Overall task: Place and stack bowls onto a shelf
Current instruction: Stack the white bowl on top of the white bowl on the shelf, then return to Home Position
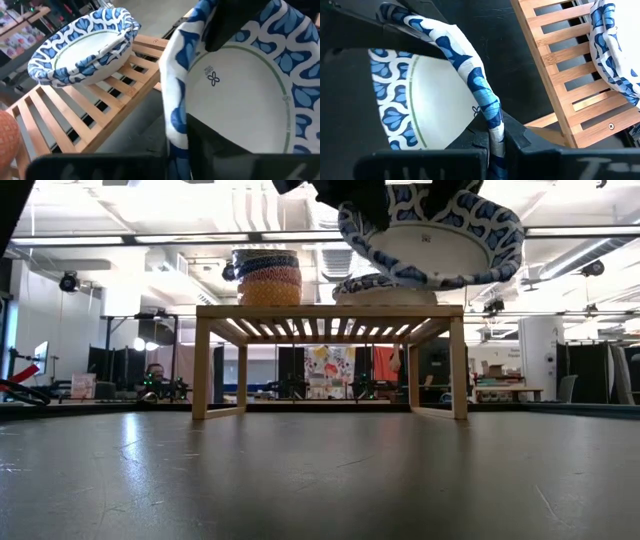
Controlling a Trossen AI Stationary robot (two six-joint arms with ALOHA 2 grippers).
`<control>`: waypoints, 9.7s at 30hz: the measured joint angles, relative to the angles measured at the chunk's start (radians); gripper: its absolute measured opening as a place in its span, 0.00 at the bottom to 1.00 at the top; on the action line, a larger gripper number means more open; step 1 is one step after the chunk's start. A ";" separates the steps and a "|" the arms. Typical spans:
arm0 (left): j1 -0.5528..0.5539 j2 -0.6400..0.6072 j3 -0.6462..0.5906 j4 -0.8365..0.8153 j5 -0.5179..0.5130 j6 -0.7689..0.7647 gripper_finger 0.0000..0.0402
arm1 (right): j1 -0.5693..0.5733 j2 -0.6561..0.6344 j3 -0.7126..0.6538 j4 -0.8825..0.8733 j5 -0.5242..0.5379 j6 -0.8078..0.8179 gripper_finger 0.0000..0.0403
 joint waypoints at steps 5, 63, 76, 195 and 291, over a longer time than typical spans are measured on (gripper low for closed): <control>0.000 0.000 0.000 -0.001 0.012 0.033 0.22 | 0.000 0.000 0.000 0.003 -0.001 -0.002 0.02; -0.272 -0.012 0.097 -0.225 -0.289 -0.110 0.48 | -0.761 -0.014 0.255 0.080 -0.164 0.057 0.02; -0.296 -0.011 0.096 -0.293 -0.288 -0.146 0.48 | -0.905 0.096 0.207 0.117 -0.385 0.051 0.02; -0.240 -0.807 -1.184 0.926 -0.001 0.129 0.48 | -0.544 -1.136 -1.452 1.399 -0.244 -0.046 0.35; 0.718 -1.531 -1.862 1.619 0.708 0.790 0.48 | -0.543 -1.128 -1.583 1.431 -0.207 -0.062 0.35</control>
